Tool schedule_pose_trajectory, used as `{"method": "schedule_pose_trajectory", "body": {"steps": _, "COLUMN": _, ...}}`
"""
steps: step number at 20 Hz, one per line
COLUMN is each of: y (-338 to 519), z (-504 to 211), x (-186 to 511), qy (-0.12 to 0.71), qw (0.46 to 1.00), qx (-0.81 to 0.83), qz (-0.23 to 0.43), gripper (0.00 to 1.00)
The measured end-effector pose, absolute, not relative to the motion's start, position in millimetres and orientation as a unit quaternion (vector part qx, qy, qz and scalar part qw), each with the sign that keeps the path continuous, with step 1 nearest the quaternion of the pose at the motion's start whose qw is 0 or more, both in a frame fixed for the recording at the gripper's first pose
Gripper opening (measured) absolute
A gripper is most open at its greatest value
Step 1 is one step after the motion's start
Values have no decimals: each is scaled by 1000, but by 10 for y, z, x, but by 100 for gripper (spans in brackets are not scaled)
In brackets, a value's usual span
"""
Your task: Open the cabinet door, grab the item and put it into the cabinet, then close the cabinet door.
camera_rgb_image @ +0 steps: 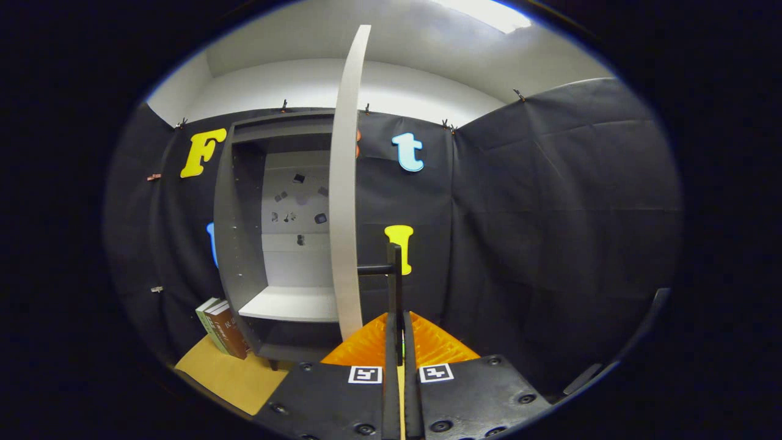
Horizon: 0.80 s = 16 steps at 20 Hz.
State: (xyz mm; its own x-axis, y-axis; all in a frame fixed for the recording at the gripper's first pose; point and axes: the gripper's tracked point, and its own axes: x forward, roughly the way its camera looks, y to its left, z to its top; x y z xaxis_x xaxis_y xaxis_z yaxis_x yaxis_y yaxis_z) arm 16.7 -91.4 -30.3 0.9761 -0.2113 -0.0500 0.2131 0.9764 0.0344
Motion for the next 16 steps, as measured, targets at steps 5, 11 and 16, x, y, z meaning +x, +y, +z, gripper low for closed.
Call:
{"method": "schedule_pose_trajectory", "body": {"steps": 5, "y": -1058, "z": -167, "x": 83, "qy": 2, "qw": 991, "qx": -16, "qz": -130, "gripper": 48}}
{"method": "schedule_pose_trajectory", "body": {"steps": 11, "y": -861, "z": -337, "x": -149, "qy": 53, "qw": 994, "qx": -38, "qz": -89, "gripper": 99}}
{"method": "schedule_pose_trajectory", "body": {"steps": 16, "y": -303, "z": -789, "x": -266, "qy": 131, "qw": 991, "qx": -12, "qz": -12, "gripper": 99}}
